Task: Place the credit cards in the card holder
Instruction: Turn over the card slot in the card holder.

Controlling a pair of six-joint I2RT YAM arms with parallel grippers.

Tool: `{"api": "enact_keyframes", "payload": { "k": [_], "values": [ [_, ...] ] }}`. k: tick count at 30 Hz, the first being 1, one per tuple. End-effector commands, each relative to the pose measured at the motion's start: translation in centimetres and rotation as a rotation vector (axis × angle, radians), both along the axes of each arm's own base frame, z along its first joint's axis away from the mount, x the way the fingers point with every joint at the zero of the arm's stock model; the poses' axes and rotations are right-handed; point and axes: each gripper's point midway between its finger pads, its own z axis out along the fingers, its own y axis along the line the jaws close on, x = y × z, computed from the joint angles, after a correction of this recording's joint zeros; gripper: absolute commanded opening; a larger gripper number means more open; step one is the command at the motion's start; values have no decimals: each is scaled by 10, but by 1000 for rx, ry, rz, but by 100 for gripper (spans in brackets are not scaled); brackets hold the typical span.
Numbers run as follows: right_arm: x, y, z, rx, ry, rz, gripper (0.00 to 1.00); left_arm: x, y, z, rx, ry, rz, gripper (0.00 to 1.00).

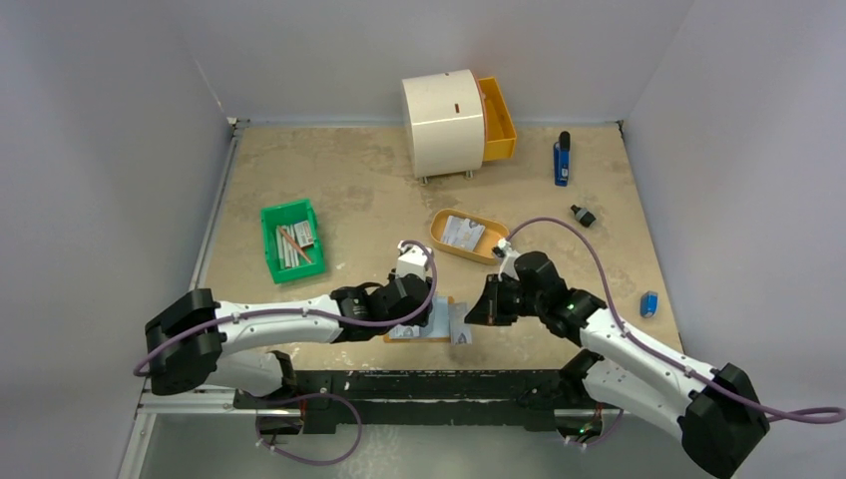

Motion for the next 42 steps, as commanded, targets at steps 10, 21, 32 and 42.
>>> {"api": "enact_keyframes", "payload": {
  "k": [10, 21, 32, 42],
  "values": [
    [4, 14, 32, 8, 7, 79, 0, 14, 6, 32, -54, -76, 80, 43],
    [-5, 14, 0, -59, 137, 112, 0, 15, 8, -1, 36, -49, 91, 38],
    [-8, 6, -17, -106, 176, 79, 0, 17, 15, -14, 70, -47, 115, 36],
    [-11, 4, -25, -121, 199, 79, 0, 15, 18, -24, 78, -36, 121, 34]
  ]
}}
